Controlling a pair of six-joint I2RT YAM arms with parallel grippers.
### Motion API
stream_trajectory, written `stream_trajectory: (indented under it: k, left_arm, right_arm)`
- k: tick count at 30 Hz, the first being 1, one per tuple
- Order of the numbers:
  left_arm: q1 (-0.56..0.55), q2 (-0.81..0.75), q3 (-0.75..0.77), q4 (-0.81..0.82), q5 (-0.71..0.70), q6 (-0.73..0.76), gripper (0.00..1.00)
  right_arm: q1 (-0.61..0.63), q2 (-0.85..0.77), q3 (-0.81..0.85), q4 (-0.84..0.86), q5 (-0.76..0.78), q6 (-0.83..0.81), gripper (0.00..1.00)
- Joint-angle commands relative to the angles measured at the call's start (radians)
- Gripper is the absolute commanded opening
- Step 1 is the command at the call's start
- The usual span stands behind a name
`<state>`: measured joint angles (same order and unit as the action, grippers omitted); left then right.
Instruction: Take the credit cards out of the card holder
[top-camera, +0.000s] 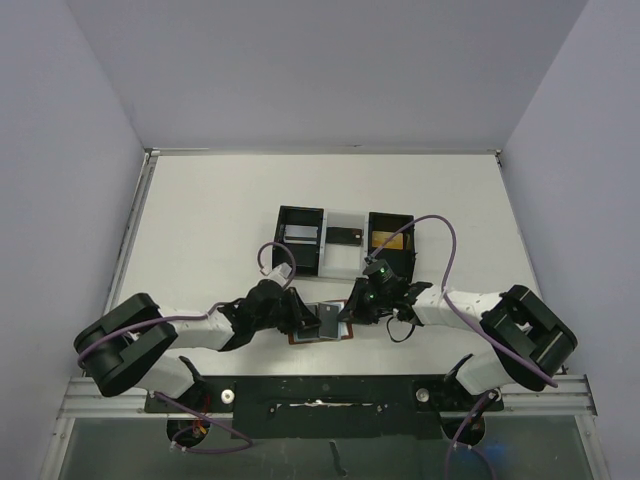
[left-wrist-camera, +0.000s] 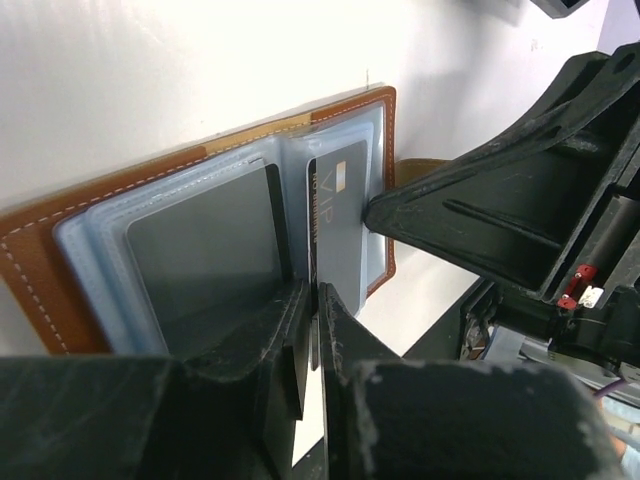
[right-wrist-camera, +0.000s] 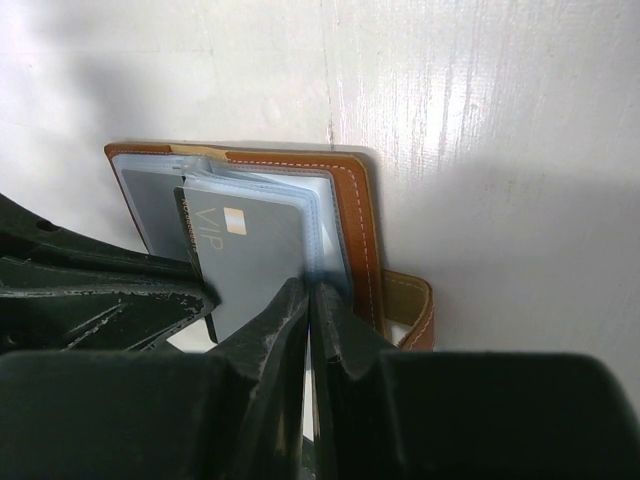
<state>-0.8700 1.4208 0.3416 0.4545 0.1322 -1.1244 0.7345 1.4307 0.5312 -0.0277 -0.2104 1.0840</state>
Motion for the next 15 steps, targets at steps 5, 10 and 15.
stream_trajectory:
  k: [5, 10, 15]
  left_arm:
    - [0.033, -0.066, -0.035, 0.105, 0.023, -0.035, 0.10]
    - [0.041, -0.049, -0.040, 0.172, 0.072, -0.038, 0.13]
    - [0.046, -0.013, -0.035, 0.196, 0.110, -0.040, 0.07]
  right_arm:
    - [0.005, 0.042, -0.007, -0.085, 0.074, -0.010, 0.06]
    - [0.005, 0.039, 0.000, -0.093, 0.077, -0.018, 0.06]
    - [0.006, 0.040, 0.005, -0.096, 0.077, -0.018, 0.06]
